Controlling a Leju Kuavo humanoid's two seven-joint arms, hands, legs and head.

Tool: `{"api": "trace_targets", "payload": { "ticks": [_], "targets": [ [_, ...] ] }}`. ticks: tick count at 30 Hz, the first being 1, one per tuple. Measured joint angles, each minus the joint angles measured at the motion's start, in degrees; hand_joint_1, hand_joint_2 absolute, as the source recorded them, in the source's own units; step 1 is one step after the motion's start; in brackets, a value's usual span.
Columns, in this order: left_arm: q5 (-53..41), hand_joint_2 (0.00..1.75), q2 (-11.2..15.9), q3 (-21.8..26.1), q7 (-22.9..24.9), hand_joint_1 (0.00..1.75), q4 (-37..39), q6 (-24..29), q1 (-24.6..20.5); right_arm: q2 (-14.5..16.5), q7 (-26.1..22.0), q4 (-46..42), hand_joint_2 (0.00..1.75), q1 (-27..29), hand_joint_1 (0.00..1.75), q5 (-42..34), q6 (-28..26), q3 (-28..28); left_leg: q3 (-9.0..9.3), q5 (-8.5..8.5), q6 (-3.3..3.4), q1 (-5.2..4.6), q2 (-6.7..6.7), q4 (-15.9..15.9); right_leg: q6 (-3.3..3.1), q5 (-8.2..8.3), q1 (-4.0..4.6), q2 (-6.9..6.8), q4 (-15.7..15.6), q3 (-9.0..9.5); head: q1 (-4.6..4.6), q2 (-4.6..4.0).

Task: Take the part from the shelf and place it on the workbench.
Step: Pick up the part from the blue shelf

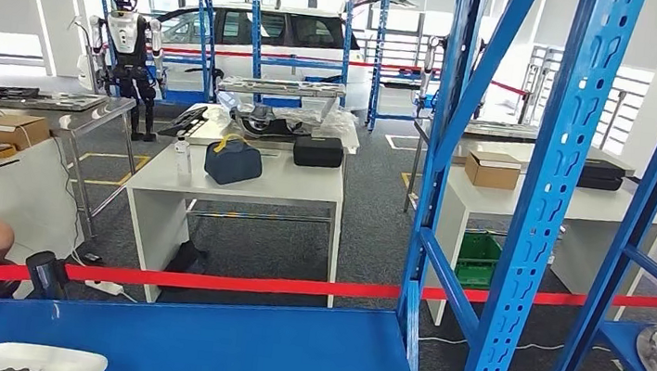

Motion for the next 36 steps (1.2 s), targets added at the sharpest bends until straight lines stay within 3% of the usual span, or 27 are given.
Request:
{"api": "trace_targets", "payload": {
  "ticks": [5, 10, 16, 17, 20, 21, 24, 31, 36],
  "targets": [
    [0.17, 1.75, -0.06, 0.0, 0.25, 1.58, 0.08, 0.77, 1.17, 0.0, -0.01, 0.0, 1.75, -0.02, 0.0, 0.07, -0.02, -0.01, -0.04, 0.01, -0.01, 0.0, -0.01, 0.0, 0.0, -0.01, 0.01, 0.01, -0.01, -0.02, 0.01, 0.0],
    [0.26, 1.75, -0.05, 0.0, 0.7, 1.73, 0.14, 2.2, 1.39, 0.0, -0.11, 0.0, 1.75, -0.02, 0.0, 0.16, -0.01, -0.01, -0.08, -0.01, 0.01, -0.02, -0.01, 0.0, 0.01, -0.02, 0.0, 0.0, -0.08, -0.03, 0.01, 0.0],
    [1.48, 1.75, -0.06, 0.0, 1.33, 1.75, 0.27, 6.44, 1.53, 0.0, -0.28, 0.0, 1.75, -0.04, 0.0, 0.57, -0.01, -0.02, -0.09, -0.01, 0.01, -0.02, -0.01, 0.0, 0.02, -0.01, 0.0, 0.0, -0.11, -0.03, 0.01, 0.0],
    [1.76, 1.75, -0.06, 0.0, 0.7, 1.43, 0.28, 7.23, 1.57, 0.0, -0.3, 0.0, 1.75, -0.04, 0.0, 0.59, -0.01, -0.03, -0.09, -0.01, 0.01, -0.02, -0.01, 0.0, 0.02, -0.02, 0.0, -0.01, -0.11, -0.03, 0.01, 0.0],
    [2.05, 1.75, -0.08, 0.0, -1.09, 0.12, 0.29, 9.52, 1.8, 0.0, -0.31, 0.0, 1.75, -0.05, 0.0, 0.59, -0.01, -0.13, -0.09, -0.01, 0.01, -0.02, -0.01, 0.0, 0.02, -0.02, 0.0, 0.0, -0.12, -0.03, 0.01, -0.01],
    [2.07, 1.31, -0.11, 0.0, -1.31, 0.0, 0.29, 10.34, 1.88, 0.0, -0.31, 0.0, 1.75, -0.06, 0.0, 0.59, -0.01, -0.18, -0.09, -0.01, 0.01, -0.02, -0.01, 0.0, 0.02, -0.02, 0.0, 0.0, -0.12, -0.03, 0.01, -0.01],
    [2.66, 0.0, -0.24, 0.1, -1.04, 0.0, 0.29, 13.01, 1.98, 0.0, -0.31, 0.0, 1.75, -0.06, 0.0, 0.59, -0.04, -0.33, -0.09, -0.02, 0.02, -0.02, -0.01, 0.0, 0.02, -0.02, 0.0, 0.0, -0.13, -0.03, 0.01, 0.0],
    [6.27, 0.0, -0.46, 2.45, 1.56, 0.0, -0.05, 24.04, 2.03, 0.0, -0.38, 0.0, 1.75, -0.06, 0.0, 0.57, -0.36, -1.04, -0.1, -0.02, 0.02, -0.02, -0.01, 0.0, 0.02, -0.02, 0.0, 0.0, -0.13, -0.03, 0.01, 0.0],
    [7.74, 0.0, -0.51, 4.24, 2.22, 0.0, -0.42, 29.02, 2.07, 0.01, -0.46, 0.0, 1.75, -0.04, 0.0, 0.56, -0.35, -1.4, -0.1, -0.04, 0.06, -0.02, -0.01, 0.0, 0.02, -0.02, 0.0, 0.0, -0.13, -0.04, 0.01, 0.0]
  ]
}}
